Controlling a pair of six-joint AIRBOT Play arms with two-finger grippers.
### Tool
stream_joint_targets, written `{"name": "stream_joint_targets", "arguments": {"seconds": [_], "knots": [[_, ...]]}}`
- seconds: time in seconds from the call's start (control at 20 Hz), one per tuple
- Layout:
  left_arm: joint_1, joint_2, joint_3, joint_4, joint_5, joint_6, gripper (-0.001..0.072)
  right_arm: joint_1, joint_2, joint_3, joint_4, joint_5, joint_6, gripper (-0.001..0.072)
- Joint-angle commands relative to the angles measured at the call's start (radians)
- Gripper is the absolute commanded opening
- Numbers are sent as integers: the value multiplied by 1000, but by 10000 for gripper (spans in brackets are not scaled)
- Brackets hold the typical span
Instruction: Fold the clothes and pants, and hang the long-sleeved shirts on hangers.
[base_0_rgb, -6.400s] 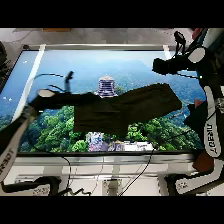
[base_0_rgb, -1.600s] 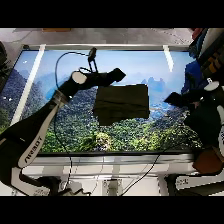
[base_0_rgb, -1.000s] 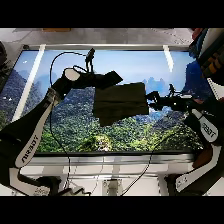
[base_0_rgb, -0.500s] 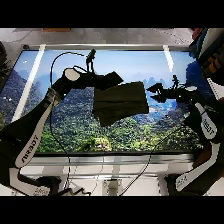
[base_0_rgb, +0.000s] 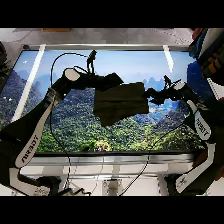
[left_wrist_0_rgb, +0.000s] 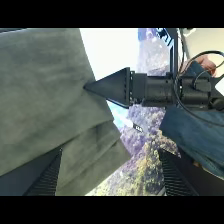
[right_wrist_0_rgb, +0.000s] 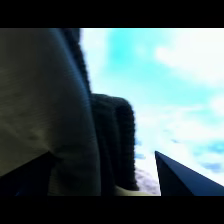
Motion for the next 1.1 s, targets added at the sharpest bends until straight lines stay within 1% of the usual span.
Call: {"name": "stream_joint_targets", "arguments": {"seconds": [0.0,0.15,0.2,0.35,0.4,0.5,0.55,0.6,0.65,0.7,0.75,0.8,0.85,0.9,0.95,1.0,1.05], "knots": [[1,0,0,2,-4,0,693,-19,-12,1,-69,17,68,692],[1,0,0,2,-3,0,693,-34,-55,1,-20,140,44,692],[1,0,0,2,-3,7,693,-34,-72,1,37,170,12,692],[1,0,0,3,-4,57,693,-10,-112,1,280,233,-101,692],[1,0,0,3,-4,83,693,10,-118,1,326,236,-121,692],[1,0,0,12,-4,120,691,60,-126,1,330,227,-121,691],[1,0,0,46,-6,120,689,85,-127,1,330,215,-121,690],[1,0,0,100,-14,119,671,111,-127,1,333,185,-121,669],[1,0,0,187,-31,119,580,130,-126,1,348,157,-121,559],[1,0,0,285,-54,119,498,146,-125,2,369,126,-121,405],[1,0,0,390,-83,118,445,156,-124,2,399,103,-121,248],[1,1,0,508,-121,110,356,160,-123,3,437,87,-121,96],[1,1,0,630,-165,99,202,161,-123,10,469,82,-121,40],[1,2,0,747,-210,82,61,159,-121,20,492,83,-121,39],[1,3,0,866,-253,50,25,157,-113,34,500,85,-126,39],[1,7,0,992,-293,-7,25,153,-103,49,508,90,-148,39],[5,14,0,1094,-323,-42,25,146,-87,69,507,98,-165,40]]}}
